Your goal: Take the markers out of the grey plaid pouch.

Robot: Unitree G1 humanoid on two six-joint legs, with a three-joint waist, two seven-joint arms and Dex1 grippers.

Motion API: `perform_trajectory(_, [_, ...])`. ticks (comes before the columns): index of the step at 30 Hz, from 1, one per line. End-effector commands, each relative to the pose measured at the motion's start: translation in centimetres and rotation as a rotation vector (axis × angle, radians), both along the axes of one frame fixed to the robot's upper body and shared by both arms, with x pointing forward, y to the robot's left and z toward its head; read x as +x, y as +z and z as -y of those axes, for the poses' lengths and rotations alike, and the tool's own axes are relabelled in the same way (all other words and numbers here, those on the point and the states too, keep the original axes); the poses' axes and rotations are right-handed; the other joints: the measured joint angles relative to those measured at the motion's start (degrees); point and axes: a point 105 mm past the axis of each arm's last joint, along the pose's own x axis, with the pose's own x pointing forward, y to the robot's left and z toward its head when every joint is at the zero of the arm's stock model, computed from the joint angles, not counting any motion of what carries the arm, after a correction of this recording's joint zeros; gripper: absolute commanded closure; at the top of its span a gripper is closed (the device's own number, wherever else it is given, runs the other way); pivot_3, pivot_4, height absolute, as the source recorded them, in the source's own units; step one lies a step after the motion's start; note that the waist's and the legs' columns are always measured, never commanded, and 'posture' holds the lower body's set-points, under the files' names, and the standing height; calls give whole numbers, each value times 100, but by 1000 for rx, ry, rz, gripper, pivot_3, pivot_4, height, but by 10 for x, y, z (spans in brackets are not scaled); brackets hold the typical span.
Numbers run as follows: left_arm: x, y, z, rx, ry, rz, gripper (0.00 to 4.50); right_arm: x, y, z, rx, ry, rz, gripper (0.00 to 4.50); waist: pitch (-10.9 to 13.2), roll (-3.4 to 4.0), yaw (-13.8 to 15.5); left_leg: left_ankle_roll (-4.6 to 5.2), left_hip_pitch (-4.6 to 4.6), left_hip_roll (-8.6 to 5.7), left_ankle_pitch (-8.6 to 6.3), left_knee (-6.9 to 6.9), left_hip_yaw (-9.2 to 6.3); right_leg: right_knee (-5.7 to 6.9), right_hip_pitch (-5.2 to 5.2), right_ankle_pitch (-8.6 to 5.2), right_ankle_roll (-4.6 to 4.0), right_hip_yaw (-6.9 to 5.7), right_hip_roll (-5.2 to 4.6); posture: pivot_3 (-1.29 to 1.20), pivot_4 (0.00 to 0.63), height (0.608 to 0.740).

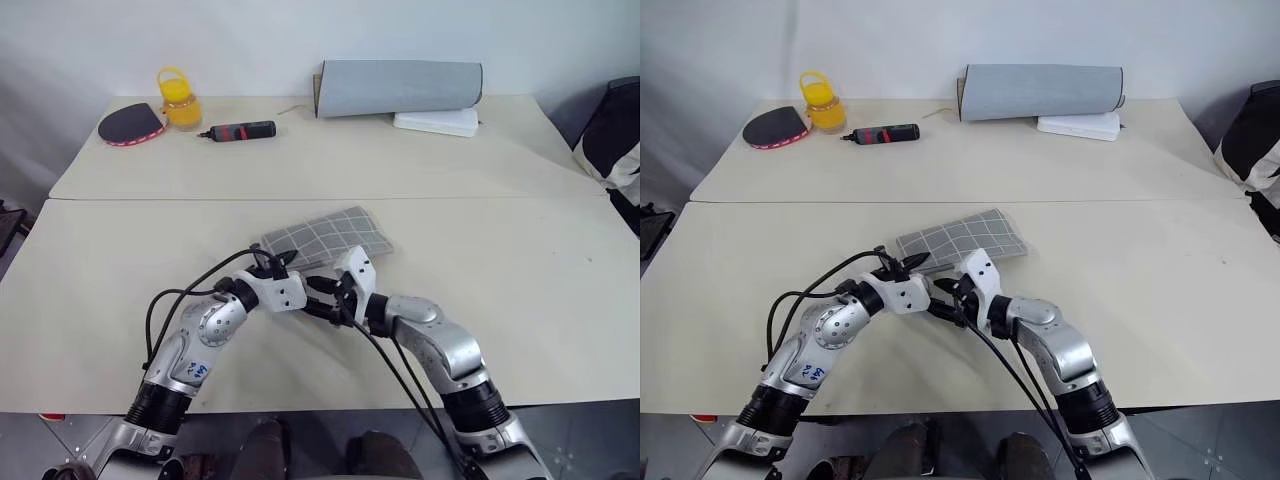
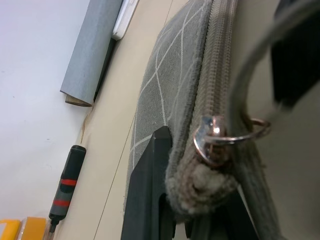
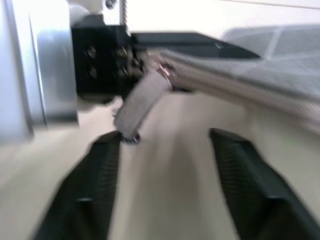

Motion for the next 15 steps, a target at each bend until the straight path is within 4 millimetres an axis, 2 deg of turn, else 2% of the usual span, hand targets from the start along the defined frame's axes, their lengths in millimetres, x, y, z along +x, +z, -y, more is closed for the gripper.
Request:
perform_trajectory(1, [-7,-15,9,19,-29,-49,4500,2,9,-6,32,3,27,3318,0,0,0,0,0,0,0,0,0,0,0,0,0,0,-1,0,150,740])
perform_trajectory(4, [-8,-16,7,17,-23,-52,4500,5,5,-2,19,-14,26,4350,0,0,-3,1,-1,-1,-1,1,1,-1,0,0,0,0,-2,0,150,740])
perform_trajectory(5, [-9,-16,6,17,-21,-52,4500,5,3,1,5,-10,31,4436,0,0,-3,1,-1,-1,-1,1,1,-1,0,0,0,1,-1,0,150,740])
perform_trajectory(11, [-13,-14,-4,16,-16,-47,4500,16,-2,30,-47,-73,49,4436,0,0,-28,1,-1,1,-6,1,3,-1,0,0,0,2,-2,0,150,740])
perform_trajectory(15, [-13,-17,-20,54,1,-44,4500,33,5,60,-68,-143,70,4436,0,0,-100,1,1,8,-7,-1,6,-8,0,0,0,0,1,0,150,740])
